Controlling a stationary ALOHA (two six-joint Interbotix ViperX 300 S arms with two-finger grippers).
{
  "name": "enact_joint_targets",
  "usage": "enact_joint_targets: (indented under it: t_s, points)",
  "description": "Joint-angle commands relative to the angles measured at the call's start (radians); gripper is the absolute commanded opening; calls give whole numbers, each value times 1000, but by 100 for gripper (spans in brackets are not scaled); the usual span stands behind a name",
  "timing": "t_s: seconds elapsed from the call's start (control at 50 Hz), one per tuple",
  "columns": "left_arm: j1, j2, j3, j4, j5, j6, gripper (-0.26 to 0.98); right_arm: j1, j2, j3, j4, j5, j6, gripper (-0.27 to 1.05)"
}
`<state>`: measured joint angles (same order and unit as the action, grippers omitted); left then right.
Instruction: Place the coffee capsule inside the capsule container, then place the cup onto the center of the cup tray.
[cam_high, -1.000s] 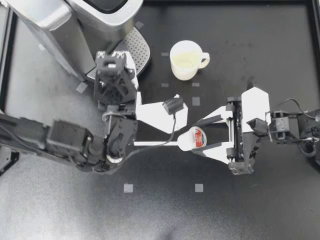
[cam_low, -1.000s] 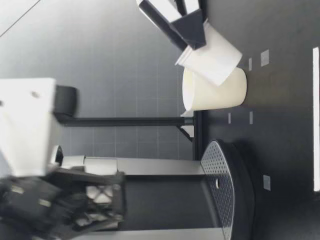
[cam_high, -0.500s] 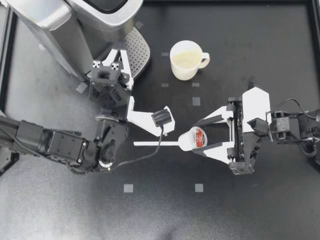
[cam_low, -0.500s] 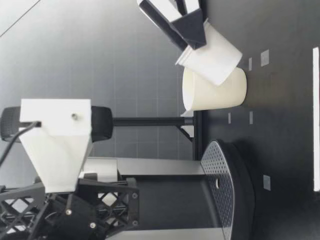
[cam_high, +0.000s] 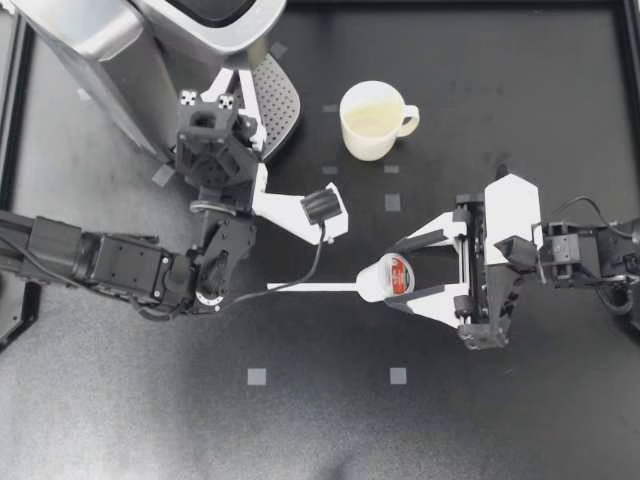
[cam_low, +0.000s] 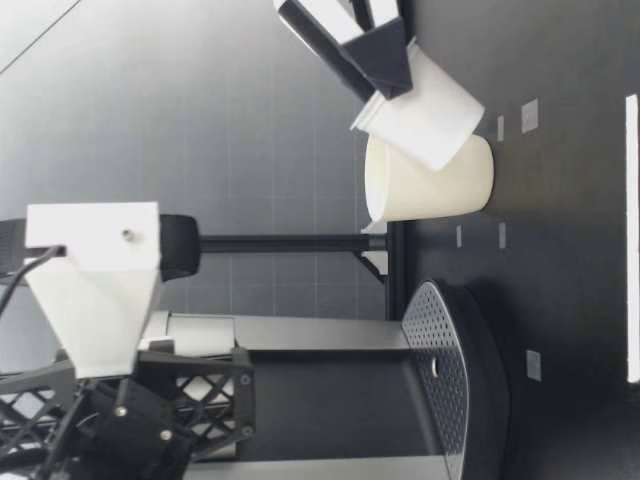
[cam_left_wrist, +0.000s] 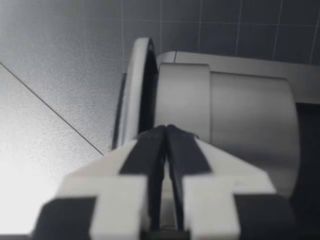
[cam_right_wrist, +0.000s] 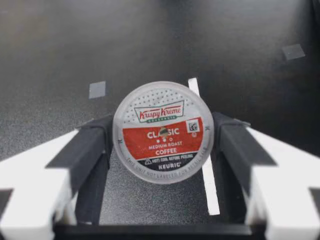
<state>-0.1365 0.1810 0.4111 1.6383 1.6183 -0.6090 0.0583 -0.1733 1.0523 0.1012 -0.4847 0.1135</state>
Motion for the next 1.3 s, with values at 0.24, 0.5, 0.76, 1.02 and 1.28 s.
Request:
enact_joint_targets:
  t_s: [0.24,0.5,0.76,1.02,1.28]
  points:
    - [21,-83,11,32,9,-5,11,-6,-18,-23,-3,-11,8,58]
    - [32,-121,12,94,8,-5,11,-6,-25,-29,-2,-11,14,58]
    - [92,-183,12,103,-32,-83,11,-6,-26,-49,-3,-11,12,58]
    - [106,-291,41,103,-109,-305,11,-6,-29,-52,-2,-11,15,58]
    - [137,-413,121,103,-175,-531,11,-6,-52,-64,-3,-11,12,58]
